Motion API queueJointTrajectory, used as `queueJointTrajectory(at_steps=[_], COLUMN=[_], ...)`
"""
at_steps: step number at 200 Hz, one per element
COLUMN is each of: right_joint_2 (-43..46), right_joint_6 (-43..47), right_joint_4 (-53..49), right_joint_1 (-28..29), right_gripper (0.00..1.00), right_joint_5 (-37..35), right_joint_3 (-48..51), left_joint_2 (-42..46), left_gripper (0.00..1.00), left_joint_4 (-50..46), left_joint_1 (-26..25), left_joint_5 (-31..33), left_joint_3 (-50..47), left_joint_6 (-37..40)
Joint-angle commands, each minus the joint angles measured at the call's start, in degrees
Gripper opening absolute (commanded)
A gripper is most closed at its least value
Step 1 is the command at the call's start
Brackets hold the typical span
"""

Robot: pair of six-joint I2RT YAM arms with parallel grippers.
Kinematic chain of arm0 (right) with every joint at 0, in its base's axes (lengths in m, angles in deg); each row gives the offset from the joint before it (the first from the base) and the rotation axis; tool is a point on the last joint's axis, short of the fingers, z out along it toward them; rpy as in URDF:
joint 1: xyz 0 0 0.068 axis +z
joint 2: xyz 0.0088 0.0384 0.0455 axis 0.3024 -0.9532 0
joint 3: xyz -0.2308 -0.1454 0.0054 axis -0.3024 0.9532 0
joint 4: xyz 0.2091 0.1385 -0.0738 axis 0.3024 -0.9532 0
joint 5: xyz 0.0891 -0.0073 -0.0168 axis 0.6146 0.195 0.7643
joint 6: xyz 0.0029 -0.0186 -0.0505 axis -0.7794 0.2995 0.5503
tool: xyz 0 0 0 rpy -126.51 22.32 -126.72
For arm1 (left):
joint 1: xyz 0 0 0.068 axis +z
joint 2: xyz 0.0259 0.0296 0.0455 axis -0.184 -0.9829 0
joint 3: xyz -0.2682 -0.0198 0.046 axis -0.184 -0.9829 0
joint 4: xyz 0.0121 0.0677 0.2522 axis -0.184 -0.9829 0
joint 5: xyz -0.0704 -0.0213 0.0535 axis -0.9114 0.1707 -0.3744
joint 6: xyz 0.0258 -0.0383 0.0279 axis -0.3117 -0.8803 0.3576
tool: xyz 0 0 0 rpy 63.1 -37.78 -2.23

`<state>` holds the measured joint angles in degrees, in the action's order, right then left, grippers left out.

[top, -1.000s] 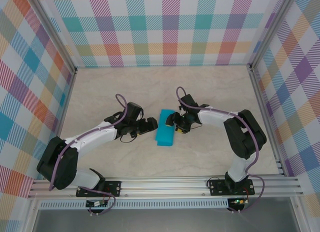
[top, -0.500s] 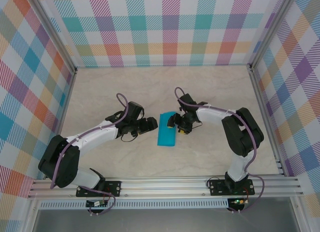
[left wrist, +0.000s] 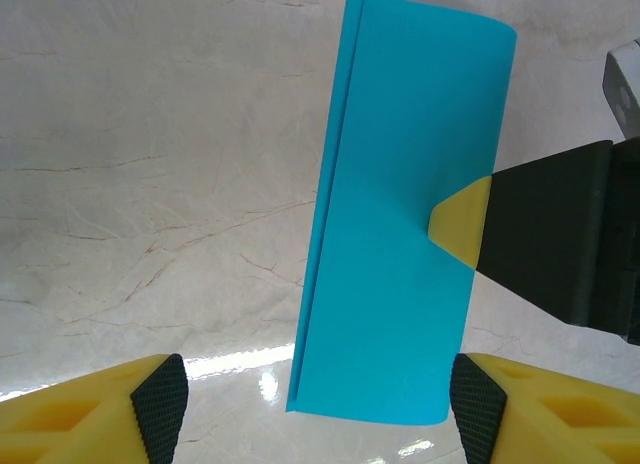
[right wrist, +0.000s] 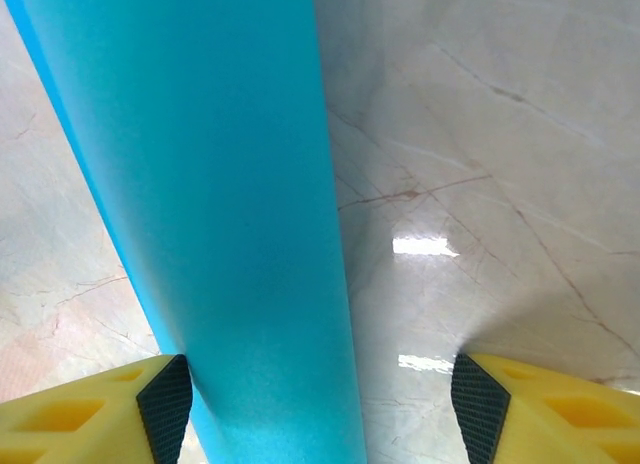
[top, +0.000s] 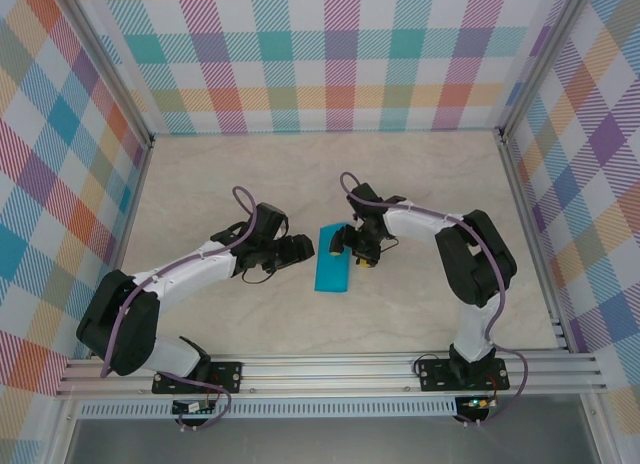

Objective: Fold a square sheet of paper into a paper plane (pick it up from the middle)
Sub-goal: Fold the square sheet of paper in half at the center of the table.

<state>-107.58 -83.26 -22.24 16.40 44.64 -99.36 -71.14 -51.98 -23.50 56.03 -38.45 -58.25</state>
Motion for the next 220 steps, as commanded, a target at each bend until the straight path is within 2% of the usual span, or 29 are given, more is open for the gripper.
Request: queueJointTrajectory(at_steps=[1, 60, 116, 139, 220], right_joint_2=[-3.11, -5.48, -6.90, -7.34, -9.33], right_joint_6=[0.99, 1.92, 1.98, 2.94, 3.62], right_joint_4=[-3.56, -7.07, -8.79, -9.61, -12.96], right_joint_1=[1.07, 1.51, 1.51, 1.56, 1.58], right_gripper=[0.73, 0.77, 0.75, 0.76, 0.76], right_joint_5=[-1.41, -3.01, -4.58, -5.14, -8.21], right_joint_3=[-1.30, -3.53, -4.23, -4.51, -6.00], left_joint_2=[-0.19, 0.02, -1.09, -2.35, -4.52], left_gripper=[0.71, 0.67, 0.52, 0.45, 0.38], left_joint_4=[0.01, -0.12, -0.07, 2.98, 3.79], left_joint_1=[-0.34, -0.28, 0.07, 0.68, 1.24], left_joint_5=[0.36, 0.55, -0.50, -2.62, -3.41], left_joint_3=[1.72, 1.59, 1.68, 1.84, 2.42], left_joint_6=[0.10, 0.21, -0.24, -0.60, -1.71])
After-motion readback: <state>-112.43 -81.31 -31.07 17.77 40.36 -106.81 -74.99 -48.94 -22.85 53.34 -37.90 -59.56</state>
